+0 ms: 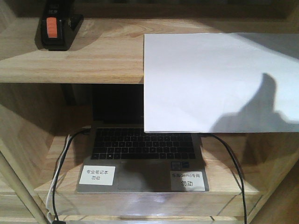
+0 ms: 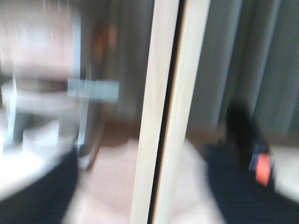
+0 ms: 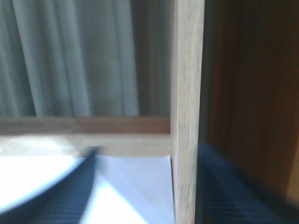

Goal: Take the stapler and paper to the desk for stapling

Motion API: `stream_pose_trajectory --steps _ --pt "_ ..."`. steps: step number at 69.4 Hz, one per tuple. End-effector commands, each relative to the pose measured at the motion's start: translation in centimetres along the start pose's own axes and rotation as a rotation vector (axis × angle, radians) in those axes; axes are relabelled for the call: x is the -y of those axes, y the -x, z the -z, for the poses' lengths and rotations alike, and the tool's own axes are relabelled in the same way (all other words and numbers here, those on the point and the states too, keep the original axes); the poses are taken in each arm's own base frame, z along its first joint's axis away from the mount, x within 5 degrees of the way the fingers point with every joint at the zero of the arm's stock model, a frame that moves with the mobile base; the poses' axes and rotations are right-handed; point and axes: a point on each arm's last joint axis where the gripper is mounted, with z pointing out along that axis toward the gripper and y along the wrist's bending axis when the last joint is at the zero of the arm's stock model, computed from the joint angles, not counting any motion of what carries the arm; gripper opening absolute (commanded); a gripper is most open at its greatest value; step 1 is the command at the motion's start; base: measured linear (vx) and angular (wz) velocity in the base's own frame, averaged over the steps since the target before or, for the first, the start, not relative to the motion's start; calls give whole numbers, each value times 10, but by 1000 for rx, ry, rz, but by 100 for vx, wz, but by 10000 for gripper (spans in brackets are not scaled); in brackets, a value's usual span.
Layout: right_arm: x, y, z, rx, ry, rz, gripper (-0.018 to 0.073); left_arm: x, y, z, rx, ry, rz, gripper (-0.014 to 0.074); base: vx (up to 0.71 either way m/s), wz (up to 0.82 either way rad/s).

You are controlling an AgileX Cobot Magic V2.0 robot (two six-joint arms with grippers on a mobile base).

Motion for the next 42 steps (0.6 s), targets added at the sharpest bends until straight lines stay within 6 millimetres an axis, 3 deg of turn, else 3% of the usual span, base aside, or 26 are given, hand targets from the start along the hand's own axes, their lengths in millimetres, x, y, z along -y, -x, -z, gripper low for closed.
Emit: stream_pose_trajectory --steps 1,6,12,28,42 --pt "0 13 0 78 -4 -14 645 1 8 -3 41 -6 2 734 0 0" --pt "0 13 0 76 -4 -17 726 1 8 -4 46 -7 2 729 0 0" --pt "0 13 0 76 -4 -17 726 1 9 -4 51 -9 2 721 0 0" --pt "0 13 0 76 -4 -17 680 12 7 -7 29 -141 -57 713 0 0" --pt "0 13 0 76 -4 -17 587 36 2 -17 -29 -396 -106 703 0 0"
